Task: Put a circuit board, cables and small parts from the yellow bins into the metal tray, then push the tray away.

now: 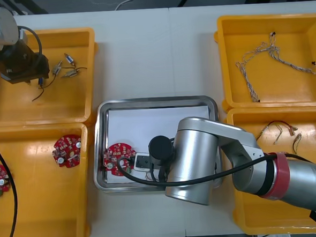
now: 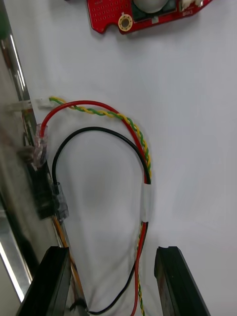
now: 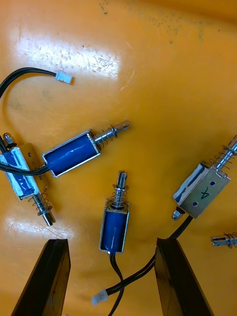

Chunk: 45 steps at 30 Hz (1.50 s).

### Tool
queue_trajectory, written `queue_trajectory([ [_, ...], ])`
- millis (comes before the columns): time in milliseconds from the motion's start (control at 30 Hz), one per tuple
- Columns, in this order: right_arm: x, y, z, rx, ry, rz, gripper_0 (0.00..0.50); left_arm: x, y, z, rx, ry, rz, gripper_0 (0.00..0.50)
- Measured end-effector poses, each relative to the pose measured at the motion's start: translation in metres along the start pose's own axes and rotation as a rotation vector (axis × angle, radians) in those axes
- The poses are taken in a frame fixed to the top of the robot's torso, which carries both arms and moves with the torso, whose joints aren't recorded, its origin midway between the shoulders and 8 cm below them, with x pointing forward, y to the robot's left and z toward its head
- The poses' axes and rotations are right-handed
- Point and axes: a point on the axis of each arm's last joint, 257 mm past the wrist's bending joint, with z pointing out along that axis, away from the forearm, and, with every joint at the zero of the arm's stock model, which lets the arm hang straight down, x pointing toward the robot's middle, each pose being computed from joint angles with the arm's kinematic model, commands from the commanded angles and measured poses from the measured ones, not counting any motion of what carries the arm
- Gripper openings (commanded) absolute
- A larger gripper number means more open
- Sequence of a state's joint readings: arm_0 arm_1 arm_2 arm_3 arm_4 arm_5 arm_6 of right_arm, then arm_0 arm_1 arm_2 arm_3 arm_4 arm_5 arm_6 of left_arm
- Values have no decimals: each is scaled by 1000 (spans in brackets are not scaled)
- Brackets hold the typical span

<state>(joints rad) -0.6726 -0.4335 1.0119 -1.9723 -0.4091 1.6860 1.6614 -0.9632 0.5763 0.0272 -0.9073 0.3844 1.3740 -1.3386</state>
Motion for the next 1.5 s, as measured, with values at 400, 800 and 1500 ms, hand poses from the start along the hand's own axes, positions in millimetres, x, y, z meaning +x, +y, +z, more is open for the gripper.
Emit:
queue_trajectory([
  [400, 7, -21, -54, -14, -13, 88, 500, 1, 2, 12, 4, 25, -41, 500],
  [800, 24, -53, -96, -25, -82, 477, 500, 0, -6, 15, 26, 16, 33, 438],
  [1500, 116, -119, -138, 2, -42, 1128, 500, -3, -6, 17, 23, 0, 36, 403],
])
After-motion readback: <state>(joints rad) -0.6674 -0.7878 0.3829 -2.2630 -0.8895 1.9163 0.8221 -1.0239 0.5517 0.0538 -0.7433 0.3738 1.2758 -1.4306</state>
